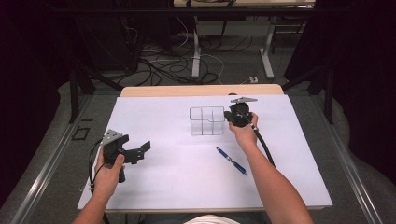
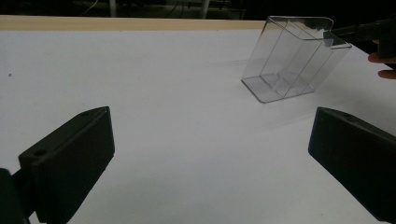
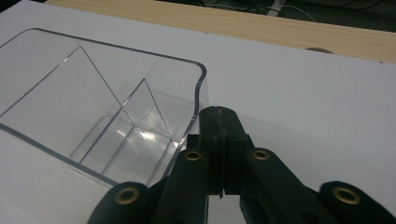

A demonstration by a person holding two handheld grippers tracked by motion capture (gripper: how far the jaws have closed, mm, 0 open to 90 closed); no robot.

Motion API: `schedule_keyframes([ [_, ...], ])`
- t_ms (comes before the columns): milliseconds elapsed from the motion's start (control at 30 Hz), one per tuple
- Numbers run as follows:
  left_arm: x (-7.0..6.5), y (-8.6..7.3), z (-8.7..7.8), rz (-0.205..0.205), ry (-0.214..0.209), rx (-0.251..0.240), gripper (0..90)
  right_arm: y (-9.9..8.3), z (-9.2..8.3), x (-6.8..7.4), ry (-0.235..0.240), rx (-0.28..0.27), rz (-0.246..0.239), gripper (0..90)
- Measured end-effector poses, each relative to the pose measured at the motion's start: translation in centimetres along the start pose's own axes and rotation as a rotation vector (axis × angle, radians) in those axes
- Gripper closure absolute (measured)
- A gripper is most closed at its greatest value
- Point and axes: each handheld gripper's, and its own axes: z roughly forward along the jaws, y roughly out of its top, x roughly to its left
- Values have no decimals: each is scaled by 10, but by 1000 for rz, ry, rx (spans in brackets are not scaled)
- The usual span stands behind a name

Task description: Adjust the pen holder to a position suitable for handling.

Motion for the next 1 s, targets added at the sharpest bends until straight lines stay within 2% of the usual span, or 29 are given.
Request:
schedule_keyframes([
  [433,0,0,0,-1,0,-1,6,-2,7,21,19,22,11,900],
  [700,0,0,0,0,-1,0,6,-3,6,22,25,25,8,900],
  [1000,1,0,-1,-2,1,-2,6,2,-4,21,24,-5,1,784],
])
